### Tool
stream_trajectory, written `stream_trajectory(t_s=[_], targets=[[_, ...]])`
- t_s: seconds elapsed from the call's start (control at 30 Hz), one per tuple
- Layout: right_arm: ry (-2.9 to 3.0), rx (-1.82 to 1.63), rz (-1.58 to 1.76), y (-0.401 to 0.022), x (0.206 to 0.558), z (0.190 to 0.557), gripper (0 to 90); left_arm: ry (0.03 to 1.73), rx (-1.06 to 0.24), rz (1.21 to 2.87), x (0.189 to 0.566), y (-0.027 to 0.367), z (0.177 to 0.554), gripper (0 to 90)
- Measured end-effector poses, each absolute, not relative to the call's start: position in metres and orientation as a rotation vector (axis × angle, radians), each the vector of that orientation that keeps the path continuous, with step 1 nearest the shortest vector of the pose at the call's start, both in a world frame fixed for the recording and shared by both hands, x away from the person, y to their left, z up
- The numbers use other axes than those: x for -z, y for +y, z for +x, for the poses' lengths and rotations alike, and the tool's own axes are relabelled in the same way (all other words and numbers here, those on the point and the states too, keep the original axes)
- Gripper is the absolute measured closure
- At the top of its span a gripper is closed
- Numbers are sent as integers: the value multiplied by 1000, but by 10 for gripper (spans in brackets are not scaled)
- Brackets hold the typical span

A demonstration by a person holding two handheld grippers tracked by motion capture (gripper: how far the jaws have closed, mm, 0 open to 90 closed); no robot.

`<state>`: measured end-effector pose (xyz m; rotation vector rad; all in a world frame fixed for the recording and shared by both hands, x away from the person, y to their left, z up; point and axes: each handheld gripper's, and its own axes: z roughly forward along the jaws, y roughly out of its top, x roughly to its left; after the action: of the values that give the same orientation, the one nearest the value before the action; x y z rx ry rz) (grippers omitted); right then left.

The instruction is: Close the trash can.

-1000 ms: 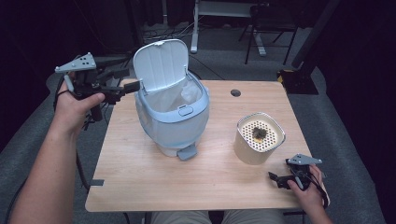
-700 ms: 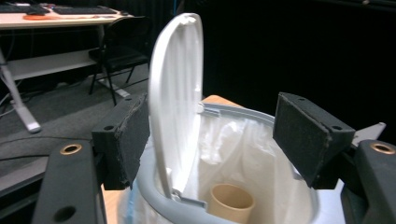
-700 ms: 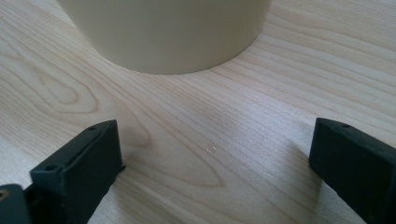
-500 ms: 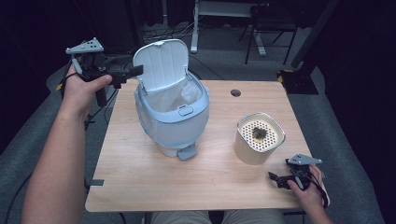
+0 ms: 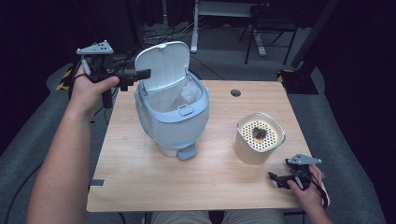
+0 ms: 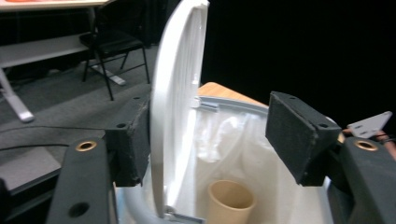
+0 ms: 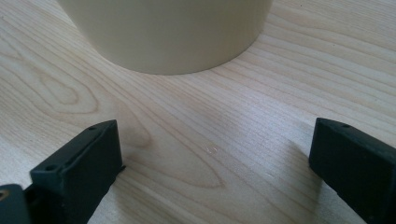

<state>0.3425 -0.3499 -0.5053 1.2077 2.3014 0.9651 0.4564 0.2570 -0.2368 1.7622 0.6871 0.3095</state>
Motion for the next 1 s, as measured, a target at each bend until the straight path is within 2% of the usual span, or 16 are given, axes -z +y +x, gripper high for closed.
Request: stream_trajectory(t_s=[0.1, 0.23, 0.5, 0.6, 0.63, 1.0], targets=[[2305, -964, 1204, -350, 505, 343, 26, 641, -266, 1786, 237, 248, 450, 363], [2305, -964, 1204, -350, 505, 343, 26, 601, -279, 1807, 238, 237, 441, 317], [2304, -963, 1204, -350, 505, 343, 26, 550, -211, 1855, 247, 223, 428, 322], [2304, -964, 1205, -350, 505, 343, 27, 563, -163, 1905, 252, 218, 426, 347], [2305, -963, 1204, -350, 505, 343, 26, 562, -139, 1920, 255, 216, 425, 404], [2305, -964, 1205, -350, 505, 343, 27, 570, -127, 1995, 269, 201, 430, 456]])
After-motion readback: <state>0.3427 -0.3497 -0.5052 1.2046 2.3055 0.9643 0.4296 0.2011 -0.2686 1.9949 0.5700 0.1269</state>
